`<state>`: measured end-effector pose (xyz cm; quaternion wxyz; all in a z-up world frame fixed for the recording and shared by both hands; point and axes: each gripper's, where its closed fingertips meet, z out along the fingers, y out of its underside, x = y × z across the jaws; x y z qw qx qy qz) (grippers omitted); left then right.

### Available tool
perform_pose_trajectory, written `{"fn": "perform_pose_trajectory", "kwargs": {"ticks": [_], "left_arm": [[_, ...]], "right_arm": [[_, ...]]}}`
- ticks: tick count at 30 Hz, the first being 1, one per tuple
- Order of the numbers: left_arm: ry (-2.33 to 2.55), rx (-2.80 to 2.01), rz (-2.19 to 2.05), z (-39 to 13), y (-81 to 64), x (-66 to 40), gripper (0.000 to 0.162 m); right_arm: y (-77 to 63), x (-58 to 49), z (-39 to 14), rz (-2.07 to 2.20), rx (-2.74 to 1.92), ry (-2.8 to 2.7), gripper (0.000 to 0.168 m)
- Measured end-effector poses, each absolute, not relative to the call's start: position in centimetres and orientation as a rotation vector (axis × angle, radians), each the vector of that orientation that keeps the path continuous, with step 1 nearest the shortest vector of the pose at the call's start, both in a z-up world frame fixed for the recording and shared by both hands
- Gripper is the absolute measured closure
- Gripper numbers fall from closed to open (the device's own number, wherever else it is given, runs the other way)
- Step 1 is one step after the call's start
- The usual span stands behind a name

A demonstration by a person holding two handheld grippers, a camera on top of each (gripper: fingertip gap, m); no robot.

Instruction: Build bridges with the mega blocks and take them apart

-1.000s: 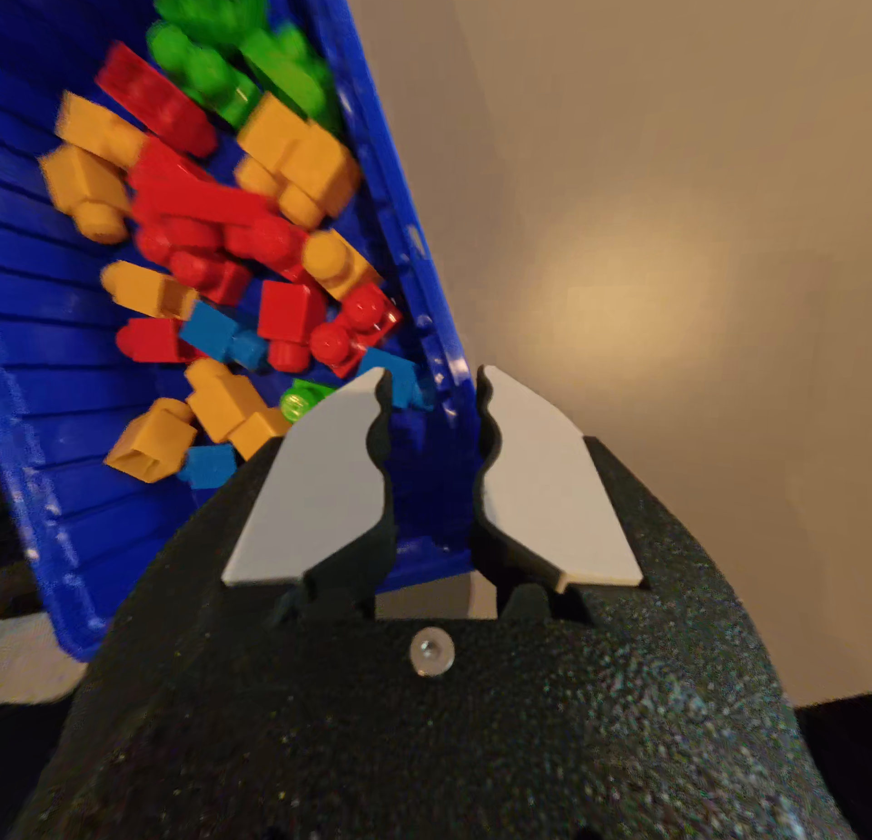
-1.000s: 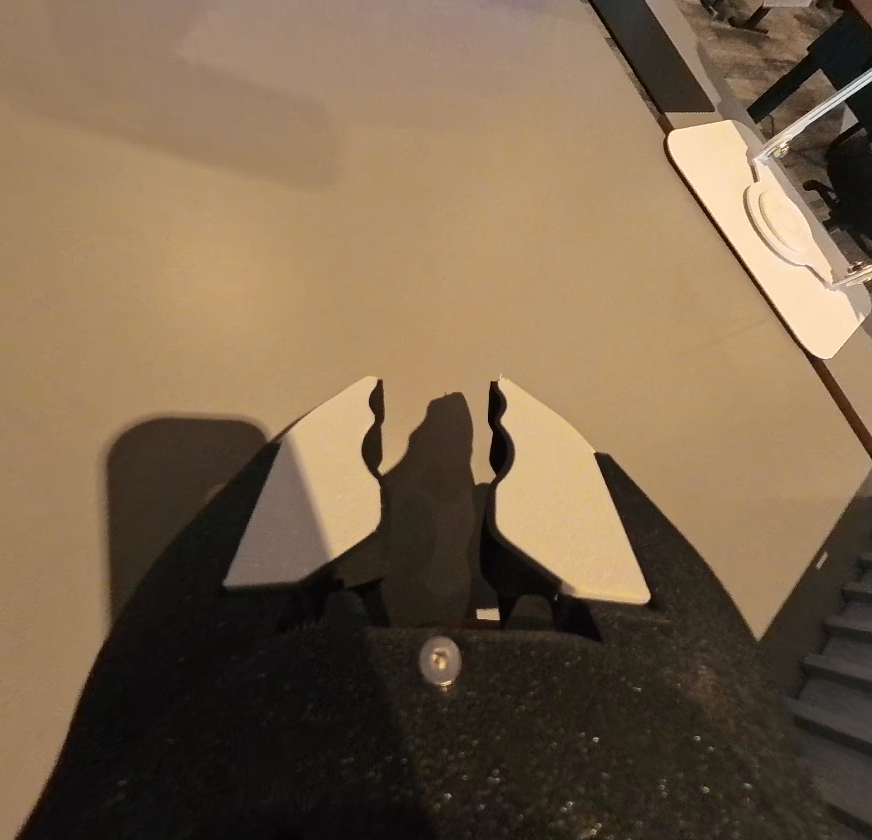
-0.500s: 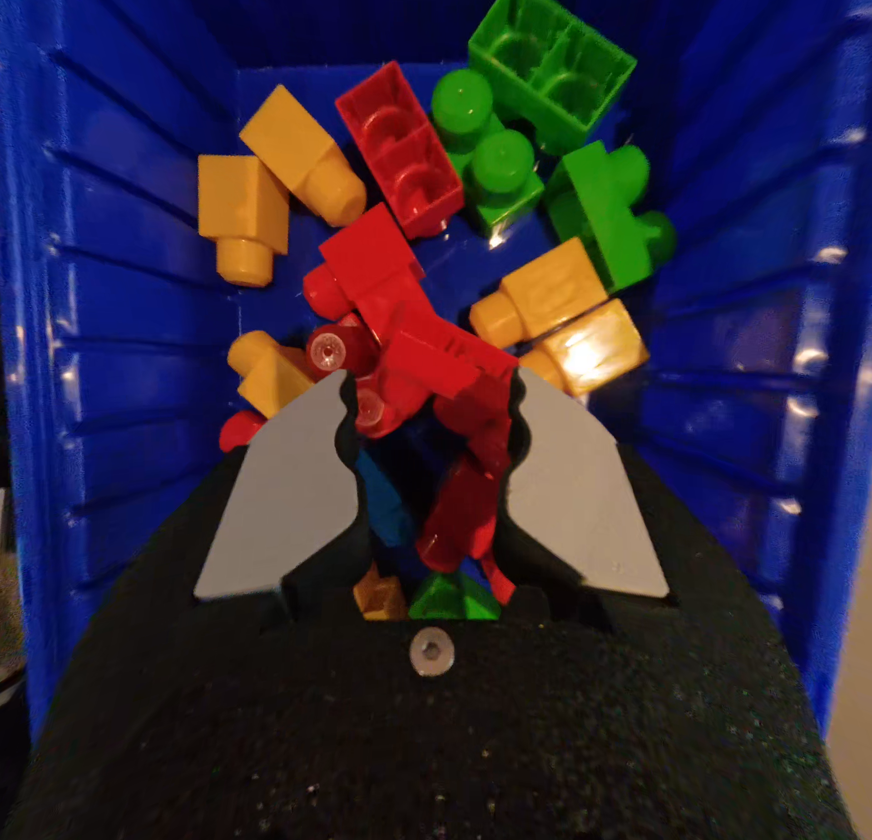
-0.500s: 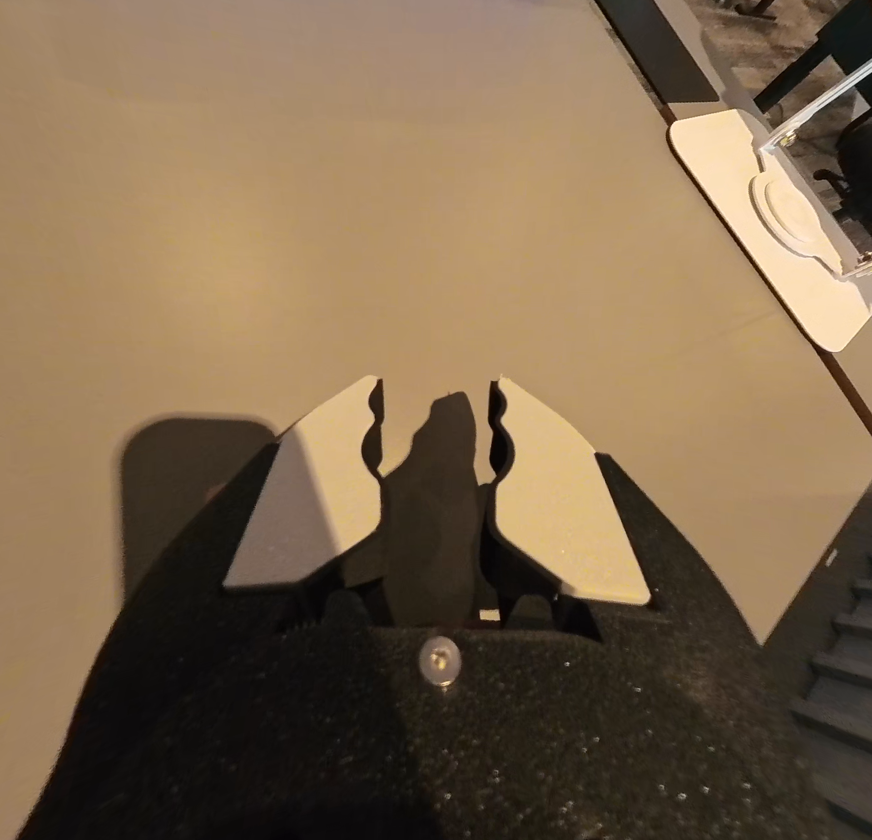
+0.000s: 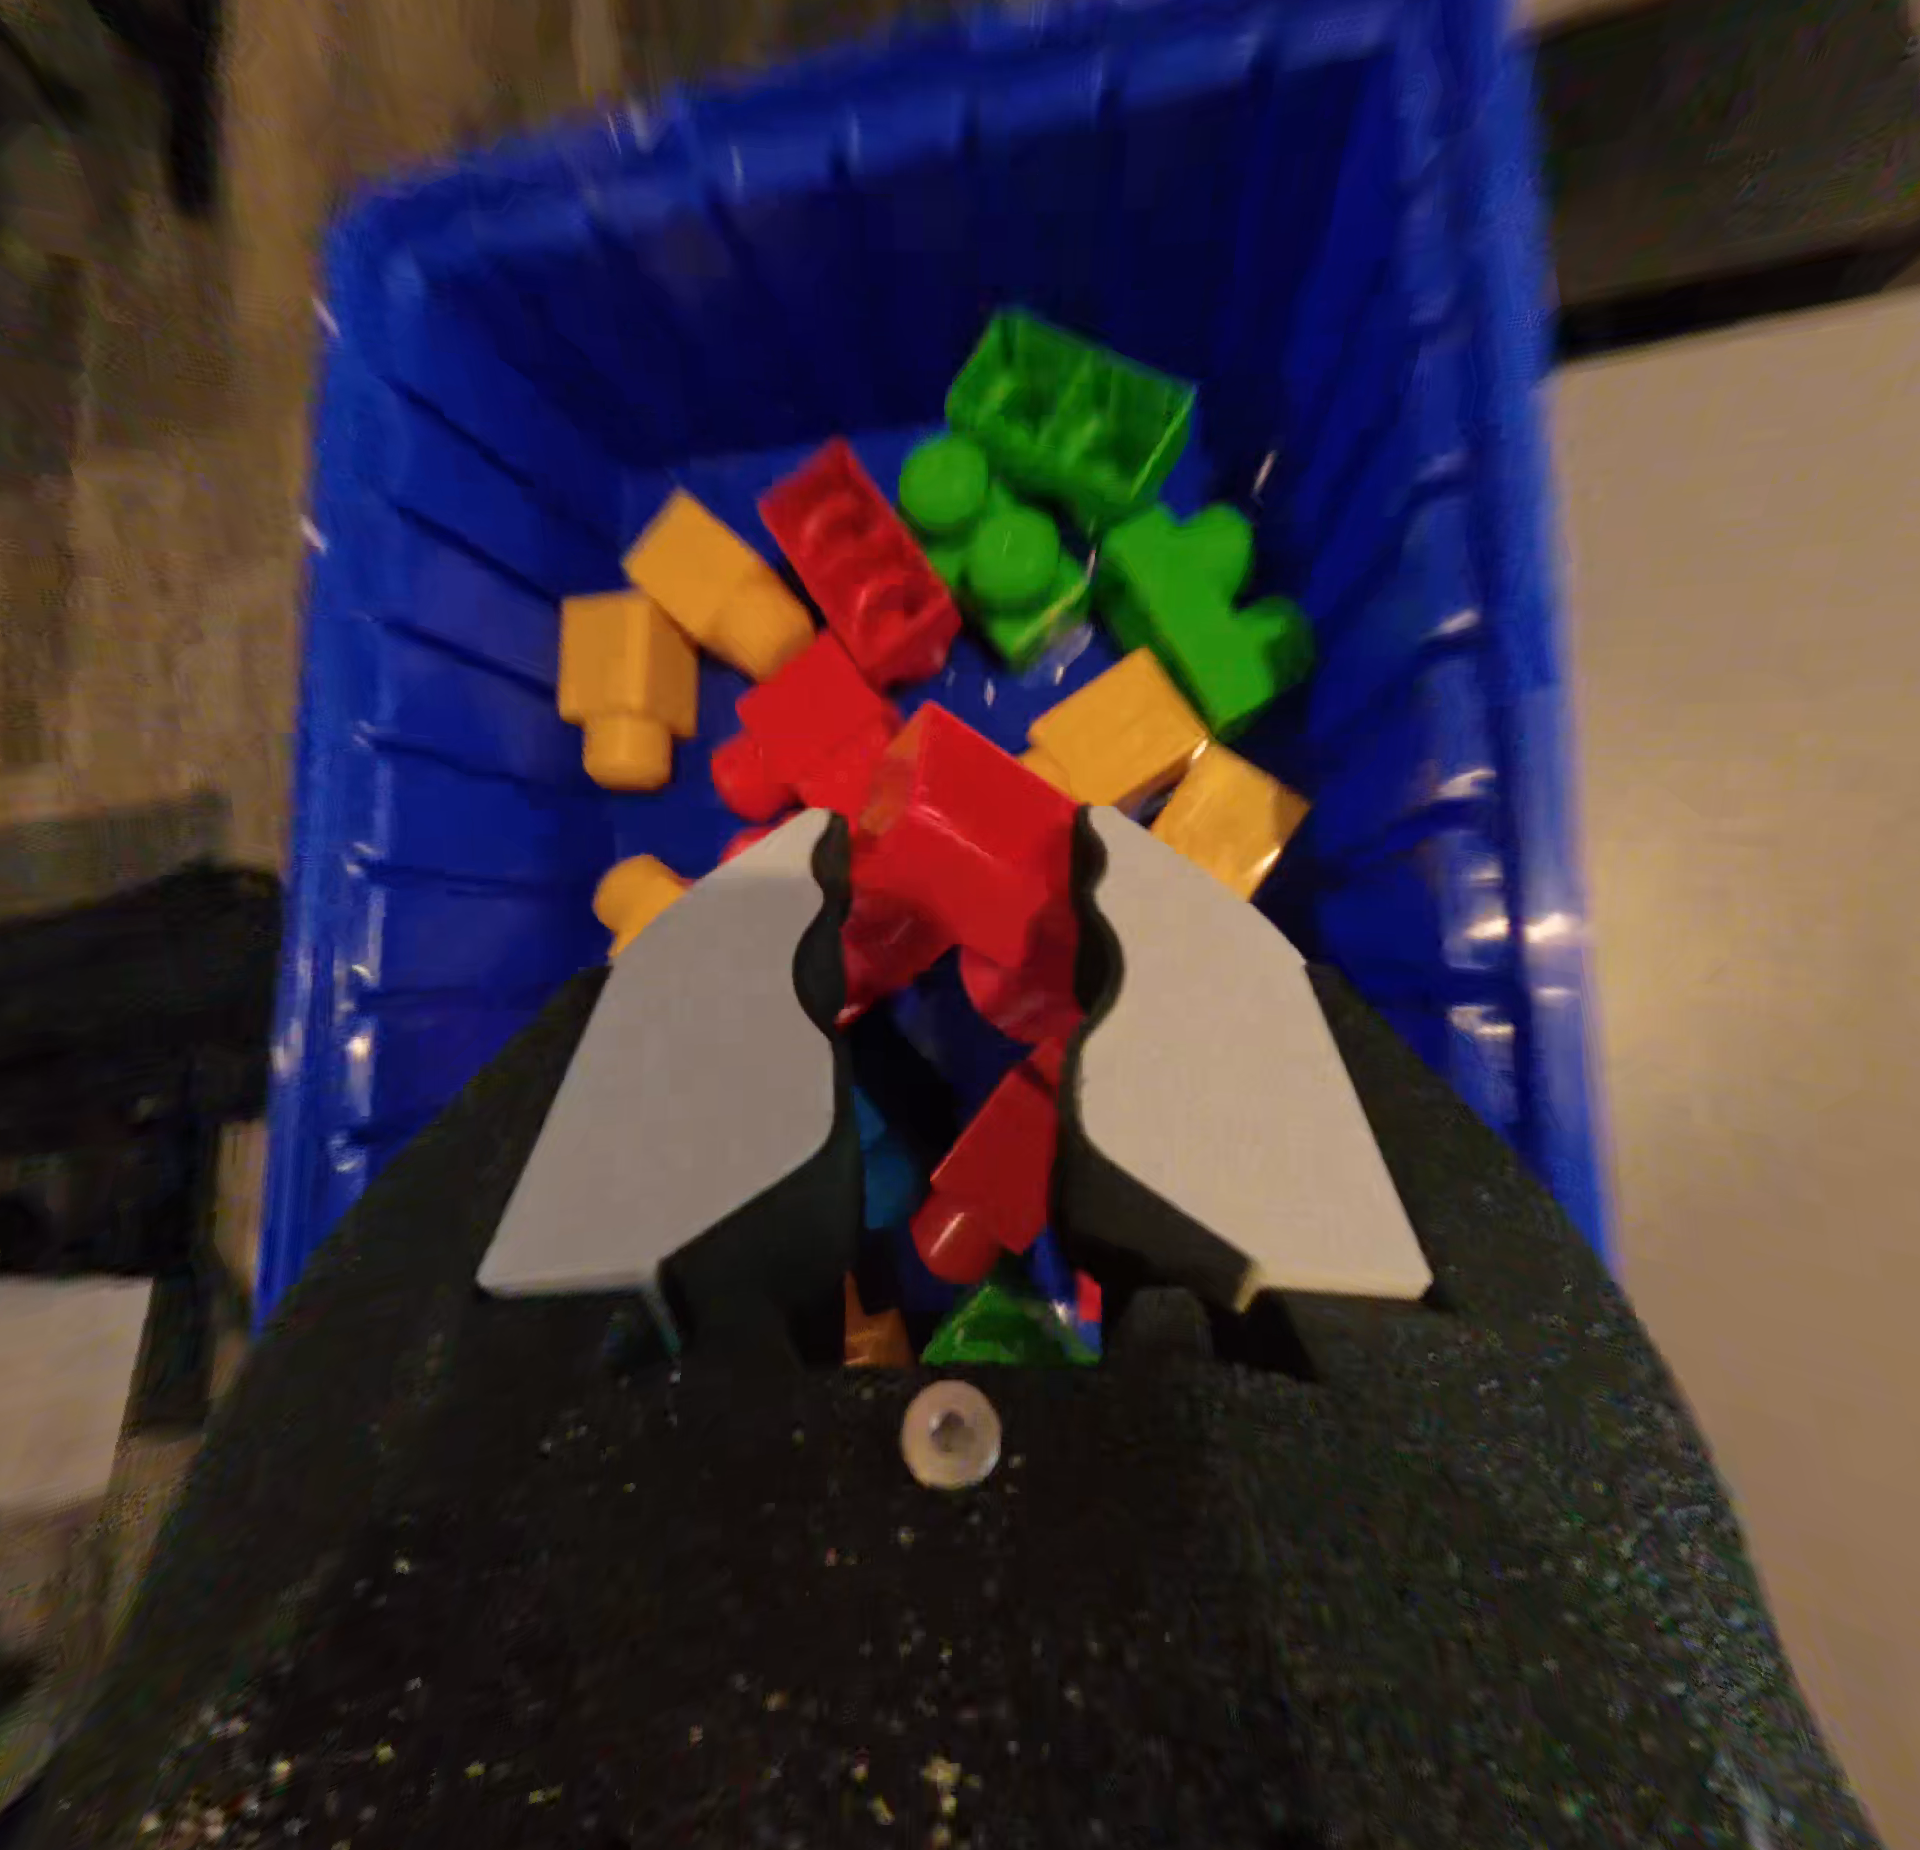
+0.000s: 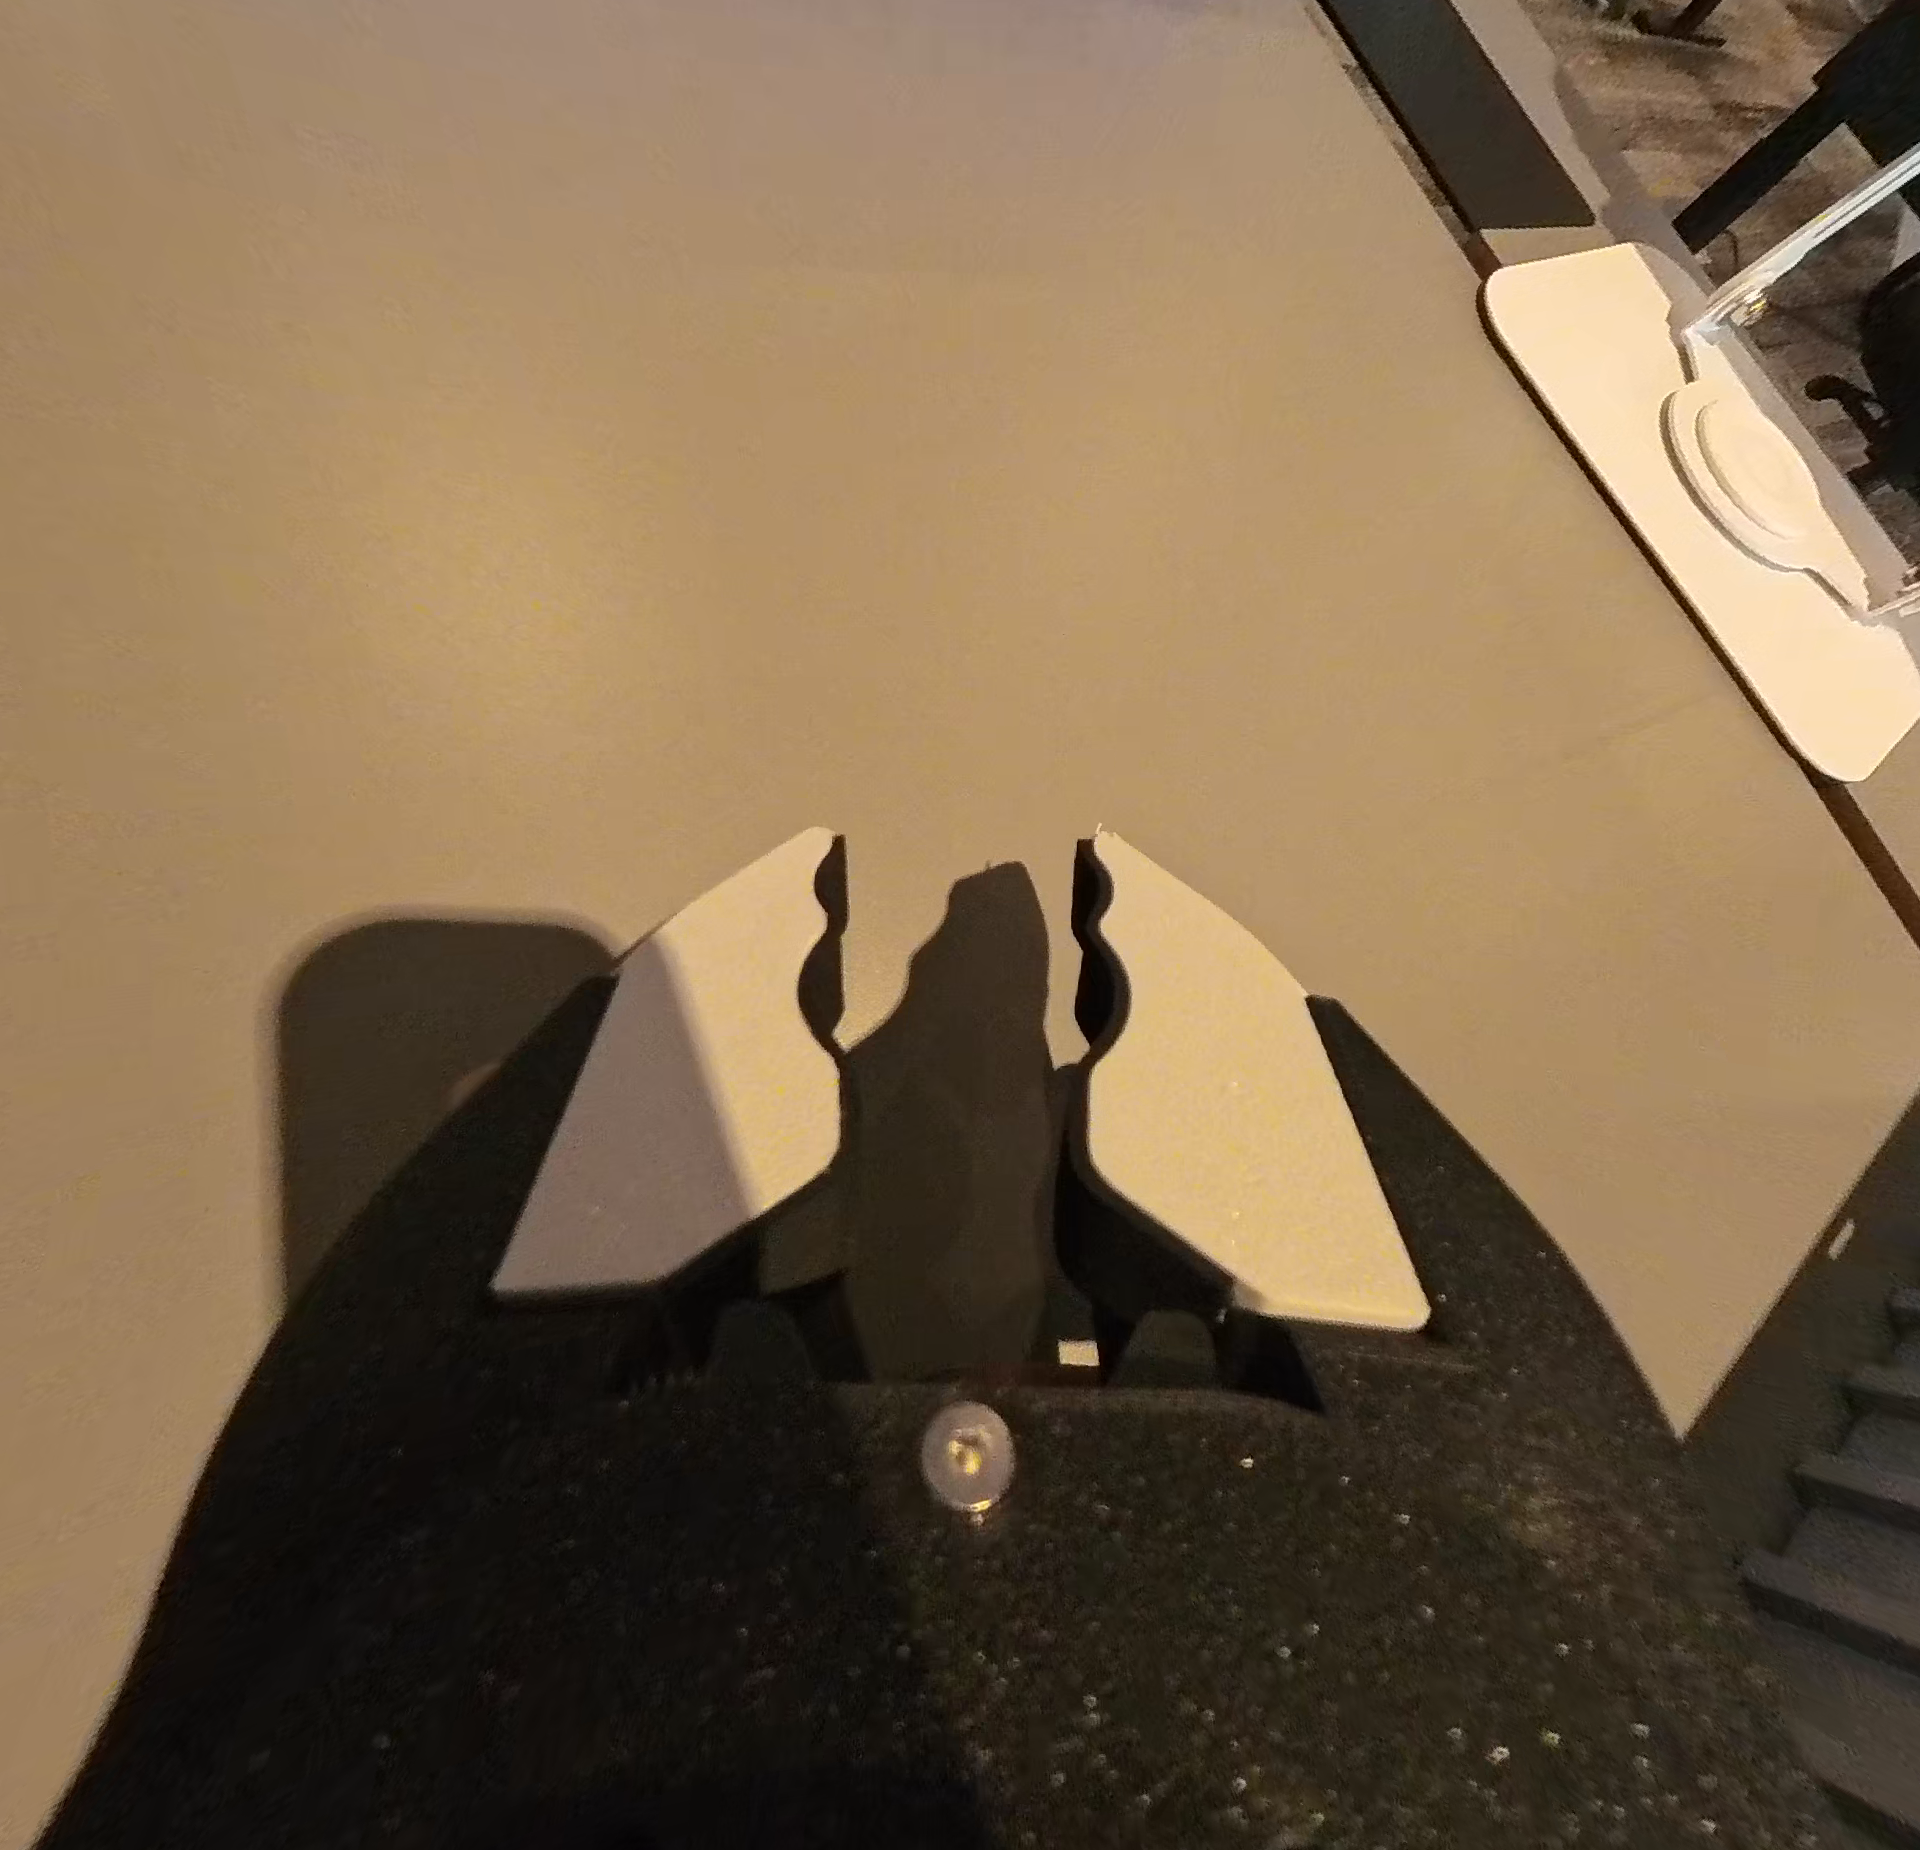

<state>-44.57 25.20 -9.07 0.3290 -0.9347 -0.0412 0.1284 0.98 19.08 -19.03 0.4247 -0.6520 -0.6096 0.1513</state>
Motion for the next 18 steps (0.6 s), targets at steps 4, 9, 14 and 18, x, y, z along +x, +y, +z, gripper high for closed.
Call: {"fn": "perform_pose_trajectory", "kwargs": {"ticks": [4, 9, 14, 18], "left_arm": [[0.034, -1.982, 0.021, 0.5, 25.1, -34.5, 0.122], [0.306, -1.511, -0.240, 4.5, 21.8, -19.1, 0.122], [0.460, -1.240, -0.348, 0.0, 19.6, -10.0, 0.122], [0.542, -1.050, -0.438, -1.7, 17.6, -6.1, 0.122]], "right_arm": [[19.1, 0.9, -19.0, 0.374, -1.626, -1.523, 0.125], [18.7, 0.2, -17.9, 0.490, -1.603, -1.474, 0.120], [16.6, -1.0, -13.7, 1.144, -1.640, -1.243, 0.113], [16.4, -0.5, -8.3, 1.947, -1.589, -0.860, 0.112]]}}
